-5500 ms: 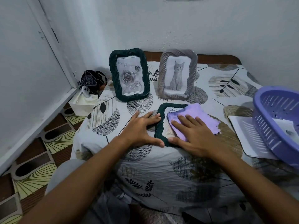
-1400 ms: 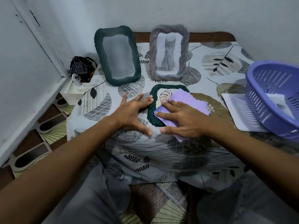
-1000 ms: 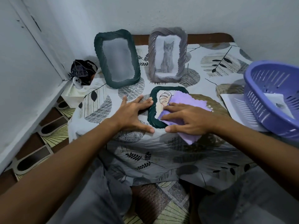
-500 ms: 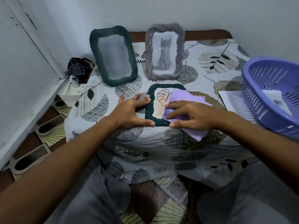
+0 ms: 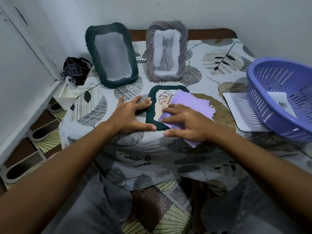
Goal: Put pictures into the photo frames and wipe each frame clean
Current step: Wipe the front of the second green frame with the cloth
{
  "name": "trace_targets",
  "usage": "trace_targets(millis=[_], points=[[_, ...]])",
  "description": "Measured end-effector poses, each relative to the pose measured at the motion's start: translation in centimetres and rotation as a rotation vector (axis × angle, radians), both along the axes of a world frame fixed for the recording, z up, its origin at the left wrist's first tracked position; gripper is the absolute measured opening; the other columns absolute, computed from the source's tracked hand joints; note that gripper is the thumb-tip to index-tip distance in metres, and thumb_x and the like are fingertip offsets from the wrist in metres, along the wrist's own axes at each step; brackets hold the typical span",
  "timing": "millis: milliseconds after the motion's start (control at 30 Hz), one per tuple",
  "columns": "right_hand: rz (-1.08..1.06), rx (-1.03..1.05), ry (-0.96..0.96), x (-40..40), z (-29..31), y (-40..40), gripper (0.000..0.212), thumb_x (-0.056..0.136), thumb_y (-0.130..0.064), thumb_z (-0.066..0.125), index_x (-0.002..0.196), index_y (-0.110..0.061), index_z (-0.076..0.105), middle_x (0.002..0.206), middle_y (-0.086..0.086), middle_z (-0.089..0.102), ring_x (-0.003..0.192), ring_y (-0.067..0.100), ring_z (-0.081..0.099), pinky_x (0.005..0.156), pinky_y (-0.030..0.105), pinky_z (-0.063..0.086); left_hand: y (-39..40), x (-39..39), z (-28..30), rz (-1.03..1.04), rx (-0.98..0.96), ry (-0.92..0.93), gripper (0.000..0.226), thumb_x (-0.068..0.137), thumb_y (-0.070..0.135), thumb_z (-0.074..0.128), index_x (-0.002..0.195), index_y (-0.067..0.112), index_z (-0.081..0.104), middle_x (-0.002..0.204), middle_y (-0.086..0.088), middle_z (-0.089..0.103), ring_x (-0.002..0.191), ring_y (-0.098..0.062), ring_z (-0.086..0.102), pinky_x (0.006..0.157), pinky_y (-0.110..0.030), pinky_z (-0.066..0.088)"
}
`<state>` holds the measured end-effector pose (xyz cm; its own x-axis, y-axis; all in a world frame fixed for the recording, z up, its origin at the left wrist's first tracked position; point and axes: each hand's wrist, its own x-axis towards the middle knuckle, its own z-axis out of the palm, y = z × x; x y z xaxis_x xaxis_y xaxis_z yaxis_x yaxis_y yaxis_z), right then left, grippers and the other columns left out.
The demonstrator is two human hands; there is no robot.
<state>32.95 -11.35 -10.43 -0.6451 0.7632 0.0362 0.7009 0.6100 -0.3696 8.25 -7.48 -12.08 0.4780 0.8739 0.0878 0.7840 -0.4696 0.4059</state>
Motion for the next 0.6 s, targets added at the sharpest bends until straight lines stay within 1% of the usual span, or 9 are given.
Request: trace_targets(millis=[67,133,233,267,367,400,433,533,600], points=[[-0.028,0.029,0.061,0.6,-0.5,-0.5,0.064,0.082,-0.067,0.050,0.127,-0.024,0.062,0.148,0.004,0.044,0.141,0.019,0.030,0.114,0.038,0.026,-0.1,-0.1,0.1,0.004,-0.004,0.003,0.124,0.041,0.099,0.042,0.145,0.032,0.037,0.148,0.021,0.028,0.145,-0.003,0.012,0.115,-0.056,-0.009],[-0.077,0.054,0.120,2.5,-0.8,-0.7,0.069,0.081,-0.074,0.045,0.123,-0.023,0.065,0.144,0.005,0.049,0.140,0.018,0.033,0.113,0.042,0.030,-0.2,0.0,0.2,-0.001,-0.007,-0.001,0.122,0.042,0.098,0.043,0.144,0.032,0.037,0.144,0.025,0.024,0.145,-0.003,0.012,0.115,-0.056,-0.010],[-0.152,0.054,0.145,4.0,-0.9,-1.0,0.075,0.078,-0.081,0.039,0.120,-0.026,0.067,0.146,0.002,0.046,0.143,0.015,0.028,0.112,0.045,0.032,-0.4,0.1,0.1,0.001,-0.006,-0.018,0.120,0.043,0.097,0.045,0.144,0.032,0.037,0.141,0.027,0.021,0.144,-0.002,0.012,0.113,-0.053,-0.014],[-0.150,0.051,0.132,3.4,-1.0,-1.2,0.076,0.077,-0.081,0.039,0.122,-0.026,0.066,0.148,0.002,0.044,0.144,0.016,0.026,0.114,0.044,0.029,-0.4,0.1,0.1,0.001,-0.003,-0.019,0.121,0.043,0.097,0.045,0.144,0.032,0.037,0.141,0.026,0.021,0.144,-0.002,0.012,0.113,-0.052,-0.014],[-0.102,0.068,0.095,0.7,-1.2,-1.3,0.073,0.079,-0.073,0.042,0.127,-0.022,0.062,0.150,0.006,0.040,0.144,0.022,0.023,0.118,0.041,0.014,-0.4,0.2,0.2,0.008,0.003,-0.017,0.123,0.041,0.098,0.043,0.145,0.031,0.037,0.142,0.026,0.022,0.143,-0.001,0.012,0.115,-0.054,-0.012],[-0.096,0.069,0.099,0.4,-1.3,-1.3,0.072,0.080,-0.073,0.041,0.127,-0.022,0.062,0.149,0.007,0.041,0.144,0.022,0.024,0.119,0.041,0.013,-0.5,0.2,0.3,0.008,0.003,-0.015,0.123,0.041,0.098,0.043,0.145,0.031,0.037,0.140,0.026,0.021,0.143,0.000,0.012,0.115,-0.054,-0.011],[-0.102,0.063,0.109,0.6,-1.4,-1.2,0.074,0.080,-0.075,0.040,0.127,-0.022,0.062,0.149,0.007,0.042,0.144,0.021,0.025,0.119,0.042,0.015,-0.5,0.2,0.4,0.009,0.000,-0.013,0.122,0.042,0.097,0.044,0.145,0.031,0.037,0.139,0.027,0.020,0.142,0.001,0.012,0.115,-0.054,-0.011],[-0.167,0.045,0.187,3.1,-1.4,-1.3,0.075,0.079,-0.079,0.039,0.121,-0.024,0.067,0.147,0.004,0.045,0.143,0.014,0.027,0.114,0.043,0.030,-0.6,0.1,0.3,0.005,0.002,-0.016,0.118,0.045,0.094,0.047,0.145,0.031,0.037,0.139,0.027,0.019,0.143,0.000,0.012,0.115,-0.054,-0.011],[-0.184,0.027,0.198,3.9,-1.2,-1.4,0.069,0.078,-0.075,0.045,0.119,-0.024,0.068,0.148,0.002,0.043,0.144,0.010,0.023,0.113,0.038,0.032,-0.6,0.2,0.2,0.001,0.010,-0.018,0.118,0.045,0.095,0.046,0.145,0.031,0.037,0.140,0.027,0.018,0.144,-0.002,0.012,0.115,-0.055,-0.012]])
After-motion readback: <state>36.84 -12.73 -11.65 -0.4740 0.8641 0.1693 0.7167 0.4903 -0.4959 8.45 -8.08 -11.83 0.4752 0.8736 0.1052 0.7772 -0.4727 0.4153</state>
